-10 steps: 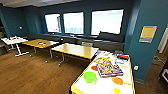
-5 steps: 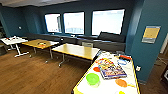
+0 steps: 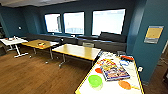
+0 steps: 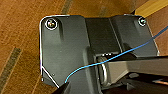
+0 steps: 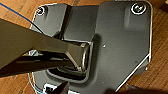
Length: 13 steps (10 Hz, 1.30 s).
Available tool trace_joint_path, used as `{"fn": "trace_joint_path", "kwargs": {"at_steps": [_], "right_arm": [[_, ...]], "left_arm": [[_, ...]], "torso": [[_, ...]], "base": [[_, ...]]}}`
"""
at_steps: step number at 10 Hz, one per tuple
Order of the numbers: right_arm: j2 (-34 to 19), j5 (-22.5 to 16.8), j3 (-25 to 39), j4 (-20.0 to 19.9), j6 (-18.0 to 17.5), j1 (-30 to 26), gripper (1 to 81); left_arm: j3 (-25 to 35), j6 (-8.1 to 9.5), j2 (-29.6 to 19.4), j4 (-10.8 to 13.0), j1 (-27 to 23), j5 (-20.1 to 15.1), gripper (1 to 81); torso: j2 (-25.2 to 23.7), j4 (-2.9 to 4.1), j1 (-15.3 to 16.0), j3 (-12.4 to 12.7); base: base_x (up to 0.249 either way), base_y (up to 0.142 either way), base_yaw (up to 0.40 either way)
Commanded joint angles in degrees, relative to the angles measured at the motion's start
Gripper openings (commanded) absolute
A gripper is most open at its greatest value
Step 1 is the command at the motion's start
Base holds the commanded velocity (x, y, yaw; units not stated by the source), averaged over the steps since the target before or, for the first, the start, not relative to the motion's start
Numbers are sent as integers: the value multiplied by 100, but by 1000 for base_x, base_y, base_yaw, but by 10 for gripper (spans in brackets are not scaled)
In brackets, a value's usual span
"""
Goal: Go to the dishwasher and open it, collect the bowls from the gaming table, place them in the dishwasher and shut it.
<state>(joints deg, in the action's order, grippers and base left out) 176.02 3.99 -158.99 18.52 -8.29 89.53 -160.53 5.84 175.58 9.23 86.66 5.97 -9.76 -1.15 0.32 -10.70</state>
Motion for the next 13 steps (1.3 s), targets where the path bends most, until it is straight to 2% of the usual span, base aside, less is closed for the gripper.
{"fn": "trace_joint_path", "kwargs": {"at_steps": [1,4,7,13], "right_arm": [[6,-267,18,20,20,-255,811],[6,-258,18,21,20,-264,811],[6,-267,18,29,20,-272,811],[15,-258,18,20,20,-237,811]], "left_arm": [[-5,-21,4,-18,-268,-272,811],[-5,-21,4,-9,-268,-281,811],[-5,-21,-5,-18,-268,-281,811],[-14,-12,-5,-9,-268,-316,811]], "torso": [[0,0,0,0],[-2,0,-2,0],[-2,0,0,0],[2,0,2,-2]], "base": [[68,62,0],[67,61,0],[67,0,0],[0,0,0]]}}
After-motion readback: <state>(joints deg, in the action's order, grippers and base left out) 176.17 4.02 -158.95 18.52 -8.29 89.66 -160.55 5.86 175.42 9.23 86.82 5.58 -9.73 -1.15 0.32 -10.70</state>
